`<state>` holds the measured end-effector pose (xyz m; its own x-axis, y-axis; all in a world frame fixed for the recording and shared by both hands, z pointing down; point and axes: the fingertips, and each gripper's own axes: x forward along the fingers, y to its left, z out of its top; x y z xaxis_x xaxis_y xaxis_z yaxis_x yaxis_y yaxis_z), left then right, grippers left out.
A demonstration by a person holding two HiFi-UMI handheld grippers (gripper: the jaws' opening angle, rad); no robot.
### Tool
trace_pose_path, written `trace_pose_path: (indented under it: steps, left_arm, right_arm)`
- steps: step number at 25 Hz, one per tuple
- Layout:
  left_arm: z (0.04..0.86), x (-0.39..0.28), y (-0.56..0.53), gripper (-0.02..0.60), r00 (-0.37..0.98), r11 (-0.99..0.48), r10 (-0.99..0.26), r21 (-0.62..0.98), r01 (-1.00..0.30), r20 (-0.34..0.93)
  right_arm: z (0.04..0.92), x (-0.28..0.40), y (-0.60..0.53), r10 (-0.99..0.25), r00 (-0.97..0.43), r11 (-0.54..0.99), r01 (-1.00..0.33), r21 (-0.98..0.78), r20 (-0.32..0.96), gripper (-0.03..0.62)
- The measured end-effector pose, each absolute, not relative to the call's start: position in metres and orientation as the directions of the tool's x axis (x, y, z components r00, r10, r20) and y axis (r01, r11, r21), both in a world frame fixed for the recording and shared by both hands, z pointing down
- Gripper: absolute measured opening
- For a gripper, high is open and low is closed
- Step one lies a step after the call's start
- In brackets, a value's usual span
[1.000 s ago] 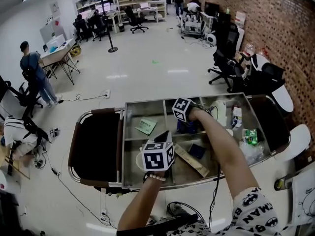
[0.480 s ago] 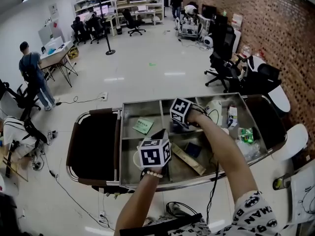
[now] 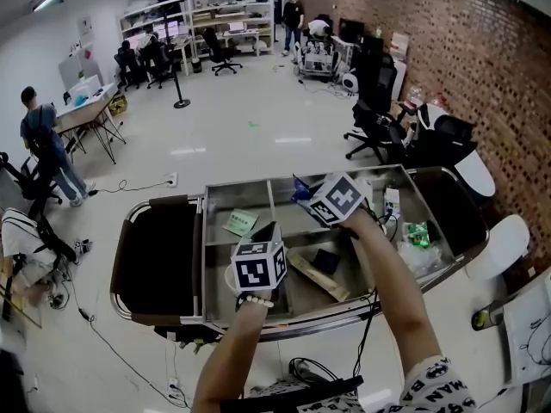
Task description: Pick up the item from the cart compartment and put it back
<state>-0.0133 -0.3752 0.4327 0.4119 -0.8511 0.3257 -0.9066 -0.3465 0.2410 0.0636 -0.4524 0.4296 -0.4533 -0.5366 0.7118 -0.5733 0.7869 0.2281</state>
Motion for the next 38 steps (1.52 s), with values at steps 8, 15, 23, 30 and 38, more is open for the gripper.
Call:
trace_pose_path:
  steps: [8, 15, 23, 30, 38]
  left_arm:
    - [0.416, -0.014, -0.347, 0.0, 0.435, -0.39, -0.862, 0.209, -0.897, 0.261]
    - [0.41, -0.01, -0.31, 0.0, 0.475, -0.443, -0.857, 0.184, -0.878, 0.201]
    - [0.422, -0.014, -0.255, 0.0, 0.49, -0.458, -0.851, 0.191, -0.868, 0.188]
    - [0.427, -0.014, -0.209, 0.0, 0.525, -0.503, -0.838, 0.165, -0.849, 0.149]
    - [0.448, -0.006, -0.185, 0.0, 0.528, -0.507, -0.833, 0.153, -0.848, 0.165]
  right_arm:
    - [0.371, 0.095, -0.394, -0.686, -0.5, 0.697, -0.66, 0.281, 0.528, 0.125]
    - [0.363, 0.105, -0.322, -0.722, -0.553, 0.674, -0.7, 0.239, 0.416, 0.124]
    - [0.376, 0.124, -0.246, -0.809, -0.513, 0.572, -0.8, 0.183, 0.286, 0.124]
    - [0.4, 0.127, -0.19, -0.85, -0.486, 0.508, -0.858, 0.071, 0.204, 0.124]
    - [0.441, 0.126, -0.149, -0.863, -0.455, 0.465, -0.885, -0.004, 0.218, 0.124]
